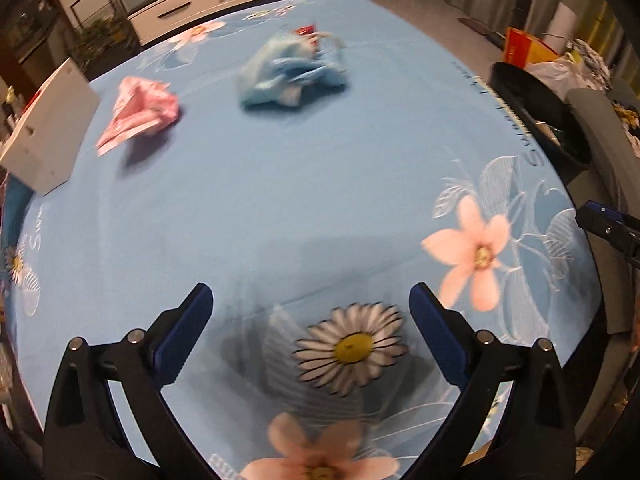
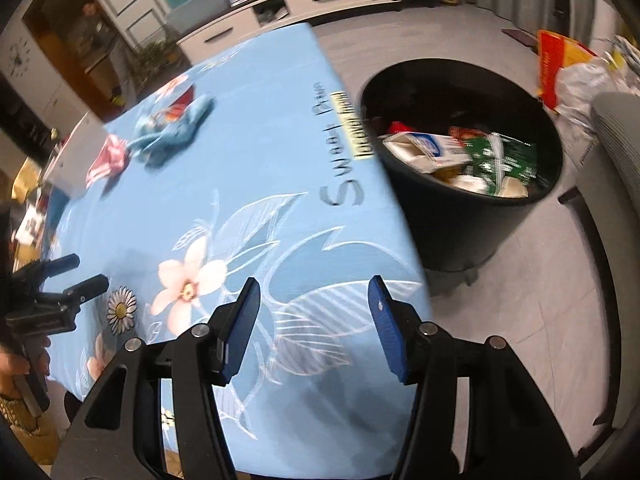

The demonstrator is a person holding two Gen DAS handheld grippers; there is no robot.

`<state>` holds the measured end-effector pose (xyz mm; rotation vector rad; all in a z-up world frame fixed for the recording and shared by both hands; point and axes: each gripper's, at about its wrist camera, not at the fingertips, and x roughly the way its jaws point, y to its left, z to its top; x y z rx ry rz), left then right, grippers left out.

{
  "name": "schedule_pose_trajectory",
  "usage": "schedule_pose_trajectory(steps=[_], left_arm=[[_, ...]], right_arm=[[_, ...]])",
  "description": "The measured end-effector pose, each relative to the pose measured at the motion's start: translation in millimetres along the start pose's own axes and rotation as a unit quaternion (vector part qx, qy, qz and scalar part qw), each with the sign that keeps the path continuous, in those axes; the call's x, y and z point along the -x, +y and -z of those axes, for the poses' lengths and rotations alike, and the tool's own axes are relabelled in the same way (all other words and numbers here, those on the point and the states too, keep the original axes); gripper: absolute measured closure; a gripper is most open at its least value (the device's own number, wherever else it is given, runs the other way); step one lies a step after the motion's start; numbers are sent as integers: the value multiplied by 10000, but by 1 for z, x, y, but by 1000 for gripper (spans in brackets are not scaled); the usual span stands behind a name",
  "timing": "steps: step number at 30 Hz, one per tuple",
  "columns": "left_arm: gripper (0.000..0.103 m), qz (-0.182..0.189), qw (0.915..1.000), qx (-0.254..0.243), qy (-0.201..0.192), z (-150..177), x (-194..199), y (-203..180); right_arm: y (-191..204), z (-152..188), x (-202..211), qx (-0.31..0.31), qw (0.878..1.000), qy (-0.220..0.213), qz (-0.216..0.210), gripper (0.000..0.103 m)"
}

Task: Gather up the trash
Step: 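Return both tools to the table toward the blue mask and cloth, then grasp the blue face mask with the left tool while the right tool grasps the blue knitted cloth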

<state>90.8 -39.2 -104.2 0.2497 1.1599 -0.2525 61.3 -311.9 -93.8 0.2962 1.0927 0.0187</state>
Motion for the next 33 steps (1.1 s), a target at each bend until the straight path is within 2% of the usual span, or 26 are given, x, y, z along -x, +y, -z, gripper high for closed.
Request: schedule_pose_trajectory(steps=[12,20,27,33], left_arm=[[5,-31,9999,70,131,-2,-15,26],[4,94,9998,10,188,-19,-28,33],[4,386,9989,-10,284,-36,-40,36],[4,272,9990,-124,324,-60,-50,43]], right_arm=[[51,-29,-21,448,9989,-2,-150,47],[68,-51,-35,565,9981,-33,-238,47],[75,-64,-53,563,9977,46,-365,47],[86,-81,-74,556,9971,290,-421,47]])
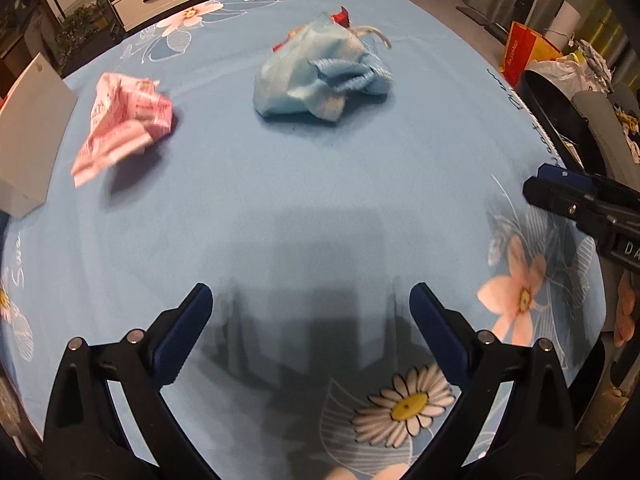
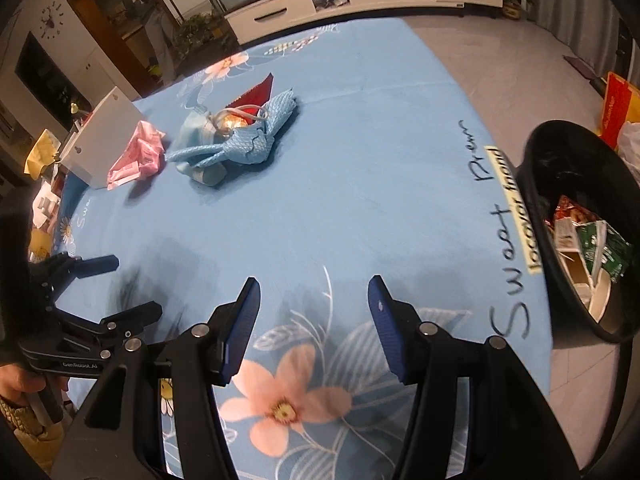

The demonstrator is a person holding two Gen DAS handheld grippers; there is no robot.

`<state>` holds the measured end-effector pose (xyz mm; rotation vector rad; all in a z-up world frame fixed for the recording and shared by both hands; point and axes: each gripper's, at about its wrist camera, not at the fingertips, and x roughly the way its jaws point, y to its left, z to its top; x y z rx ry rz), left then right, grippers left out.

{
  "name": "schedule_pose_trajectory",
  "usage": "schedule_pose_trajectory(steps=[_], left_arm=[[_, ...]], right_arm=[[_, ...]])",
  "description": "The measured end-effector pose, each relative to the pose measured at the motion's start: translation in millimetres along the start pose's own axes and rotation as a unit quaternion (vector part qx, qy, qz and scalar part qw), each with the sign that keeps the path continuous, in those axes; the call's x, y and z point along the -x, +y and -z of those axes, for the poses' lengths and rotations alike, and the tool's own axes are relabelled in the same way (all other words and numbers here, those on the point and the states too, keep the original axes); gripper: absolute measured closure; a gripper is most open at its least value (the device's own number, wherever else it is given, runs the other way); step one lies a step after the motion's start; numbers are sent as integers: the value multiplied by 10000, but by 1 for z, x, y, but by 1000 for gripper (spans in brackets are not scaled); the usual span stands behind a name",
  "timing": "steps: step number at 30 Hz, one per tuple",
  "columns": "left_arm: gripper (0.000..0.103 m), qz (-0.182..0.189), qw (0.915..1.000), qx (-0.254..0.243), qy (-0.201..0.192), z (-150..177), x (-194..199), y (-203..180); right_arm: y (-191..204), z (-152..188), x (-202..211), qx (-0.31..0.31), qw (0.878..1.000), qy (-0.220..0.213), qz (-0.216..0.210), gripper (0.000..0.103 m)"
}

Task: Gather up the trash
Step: 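Grasp the blue face mask with the left tool while the right tool grasps the blue knitted cloth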

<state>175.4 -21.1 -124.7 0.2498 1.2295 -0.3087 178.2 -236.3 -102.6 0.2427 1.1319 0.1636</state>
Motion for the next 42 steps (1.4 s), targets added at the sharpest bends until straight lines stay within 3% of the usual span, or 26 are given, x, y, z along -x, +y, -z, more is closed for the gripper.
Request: schedule_pose_trajectory(steps=[14,23,31,35,42], left_arm=[[4,-266,9995,-160,20,-61,-18,20],[4,-200,9996,-187,-45,-87,-22,28],[6,14,9995,-266,-144,-100,-26,25],[12,176,9993,-224,-222,-106,-29,23],[27,392,9982,-327,-305,-116,-35,19]], right_arm=[[25,-55,-38,523,9972,366,393,47],[40,-79,-47,827,9949,274,506,47],[49,-100,-63,650,9975,275,72,47],[50,-105,-71,534,9980,278,-174,50],[52,-110,-76,477,9969,280,-557,68]])
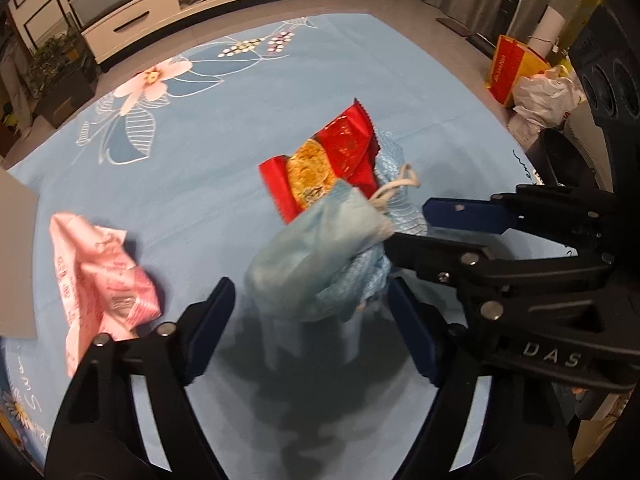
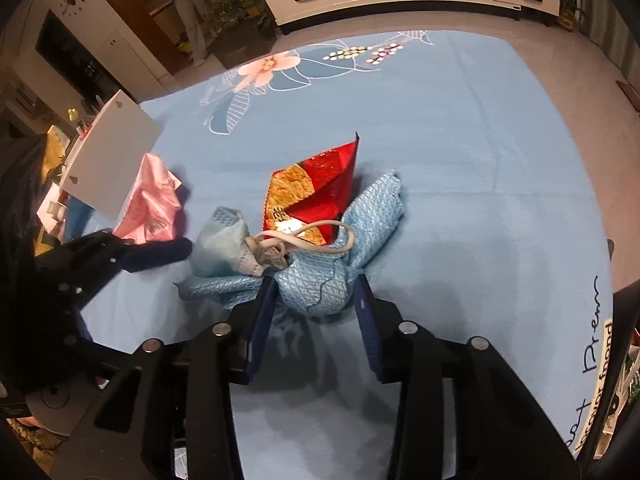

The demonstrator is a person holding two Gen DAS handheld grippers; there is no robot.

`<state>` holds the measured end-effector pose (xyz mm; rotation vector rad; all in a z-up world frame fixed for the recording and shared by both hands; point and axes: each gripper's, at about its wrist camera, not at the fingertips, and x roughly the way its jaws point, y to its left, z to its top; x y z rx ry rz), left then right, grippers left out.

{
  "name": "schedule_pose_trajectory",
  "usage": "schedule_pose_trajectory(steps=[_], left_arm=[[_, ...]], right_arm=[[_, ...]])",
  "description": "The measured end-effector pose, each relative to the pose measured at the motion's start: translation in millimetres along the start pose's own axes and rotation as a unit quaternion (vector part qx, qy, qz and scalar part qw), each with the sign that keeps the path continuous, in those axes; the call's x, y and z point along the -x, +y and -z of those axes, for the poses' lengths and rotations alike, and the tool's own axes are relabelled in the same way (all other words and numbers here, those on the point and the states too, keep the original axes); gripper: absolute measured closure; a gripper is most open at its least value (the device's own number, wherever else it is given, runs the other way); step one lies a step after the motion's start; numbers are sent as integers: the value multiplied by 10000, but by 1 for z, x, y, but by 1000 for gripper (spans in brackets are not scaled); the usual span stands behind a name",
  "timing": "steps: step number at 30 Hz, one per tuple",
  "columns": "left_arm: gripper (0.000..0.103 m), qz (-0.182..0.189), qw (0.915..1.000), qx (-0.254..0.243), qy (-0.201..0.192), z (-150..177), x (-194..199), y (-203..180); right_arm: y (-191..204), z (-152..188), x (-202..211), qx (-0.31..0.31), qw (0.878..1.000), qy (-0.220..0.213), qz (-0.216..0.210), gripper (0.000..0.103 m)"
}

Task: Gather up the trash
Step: 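Grasp the blue face mask with the left tool while the right tool grasps the blue knitted cloth, then carry the mask and cloth over the black bin and open both tools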

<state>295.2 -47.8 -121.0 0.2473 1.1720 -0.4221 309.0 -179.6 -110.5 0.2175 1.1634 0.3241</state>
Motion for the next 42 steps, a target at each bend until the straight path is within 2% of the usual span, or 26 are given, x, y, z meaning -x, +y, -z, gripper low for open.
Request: schedule_pose_trajectory(steps=[5,7,9,12,19,21,23,28,32,37,42], left_arm=[[38,143,9999,37,23,-2,-8,4],[49,200,9998,36,-6,-2,-9,5],[66,282,9996,40,-26,0,-10,5],[79,530,9986,-14,-74,5,-4,2],[81,728,9966,-360,-170,21,12,-19],[81,802,9958,-412,-149,27,15,-24],[81,792,9952,-571,-36,40,15,-32],[83,728,9954,-616,63,56,17,-41],[83,779,9956,-513,-29,60,27,-43],[83,774,9952,-531,-266,61,53,-56],[83,855,9932,-679,-399,60,72,-85]], right_arm=[[0,-1,-3,-43,10000,-21,-23,76],[-1,1,-1,-66,9999,-80,-35,80],[-3,5,4,-114,9998,-151,-69,82],[-6,13,12,-132,9997,-150,-155,82],[-19,37,40,-324,9980,-226,-503,82],[-21,46,47,-282,9988,-235,-335,82],[-25,57,55,-216,9993,-292,34,82],[-29,85,70,-148,9994,-245,183,82],[-39,111,85,-197,9990,-273,292,82],[-55,137,116,-408,9971,-545,336,82],[-74,157,149,-669,9930,-885,401,82]])
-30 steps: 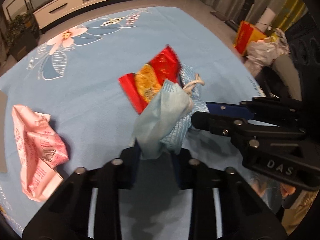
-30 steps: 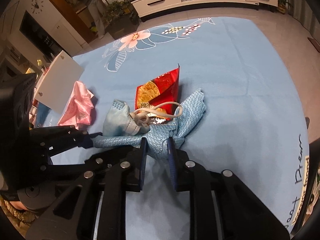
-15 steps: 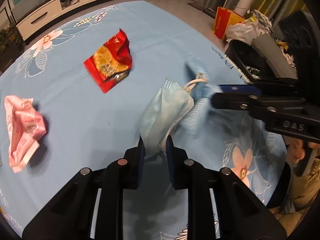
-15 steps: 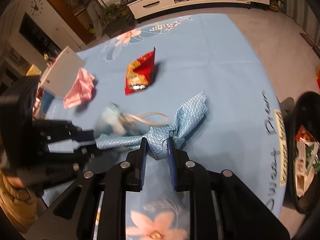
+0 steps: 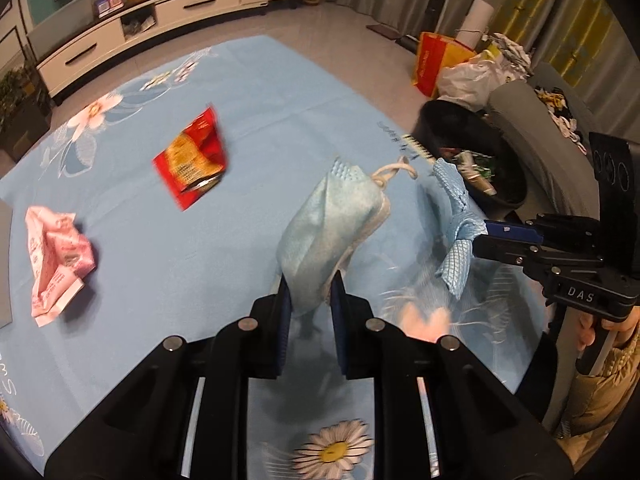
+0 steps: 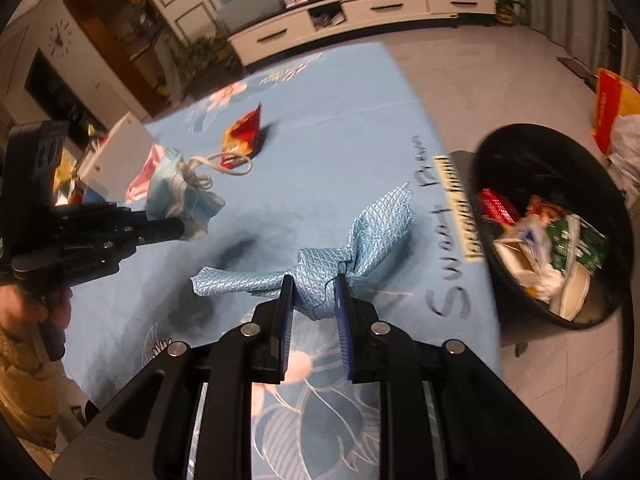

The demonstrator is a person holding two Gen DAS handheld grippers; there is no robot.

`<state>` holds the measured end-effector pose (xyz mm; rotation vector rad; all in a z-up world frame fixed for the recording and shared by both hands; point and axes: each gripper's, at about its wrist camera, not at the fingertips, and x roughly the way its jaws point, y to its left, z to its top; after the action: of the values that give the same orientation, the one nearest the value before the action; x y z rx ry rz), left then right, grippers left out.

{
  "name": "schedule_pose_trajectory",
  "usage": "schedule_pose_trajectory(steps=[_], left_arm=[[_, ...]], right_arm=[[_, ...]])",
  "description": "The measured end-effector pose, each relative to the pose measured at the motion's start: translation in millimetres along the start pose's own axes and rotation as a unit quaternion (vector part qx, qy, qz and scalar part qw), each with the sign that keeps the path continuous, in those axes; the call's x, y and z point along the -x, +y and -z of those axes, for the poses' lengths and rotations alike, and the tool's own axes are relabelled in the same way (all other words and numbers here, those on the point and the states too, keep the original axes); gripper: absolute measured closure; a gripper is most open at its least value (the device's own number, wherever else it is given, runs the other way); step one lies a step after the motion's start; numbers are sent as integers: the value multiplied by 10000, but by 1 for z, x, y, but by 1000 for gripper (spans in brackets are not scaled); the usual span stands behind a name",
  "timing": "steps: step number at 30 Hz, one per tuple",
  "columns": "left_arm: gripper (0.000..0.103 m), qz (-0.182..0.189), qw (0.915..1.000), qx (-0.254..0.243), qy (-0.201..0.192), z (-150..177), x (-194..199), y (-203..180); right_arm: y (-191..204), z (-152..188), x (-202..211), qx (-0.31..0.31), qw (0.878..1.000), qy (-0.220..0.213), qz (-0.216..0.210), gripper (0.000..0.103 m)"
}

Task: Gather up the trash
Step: 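Carry the mask and cloth over the black bin and open both tools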

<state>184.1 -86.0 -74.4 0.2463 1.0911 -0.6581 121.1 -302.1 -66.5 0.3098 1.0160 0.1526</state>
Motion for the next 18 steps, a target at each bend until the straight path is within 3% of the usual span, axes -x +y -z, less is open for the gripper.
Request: schedule_pose_trajectory(steps=[6,18], left_arm=[[83,157,9996,-208,-59,-12,0,-49],[83,419,9954,-861,77,-60,-33,-154]], right_arm=[[-32,14,27,-344,9988,-308,150,82],[-108,23,66,-938,9880,-869,862,82]])
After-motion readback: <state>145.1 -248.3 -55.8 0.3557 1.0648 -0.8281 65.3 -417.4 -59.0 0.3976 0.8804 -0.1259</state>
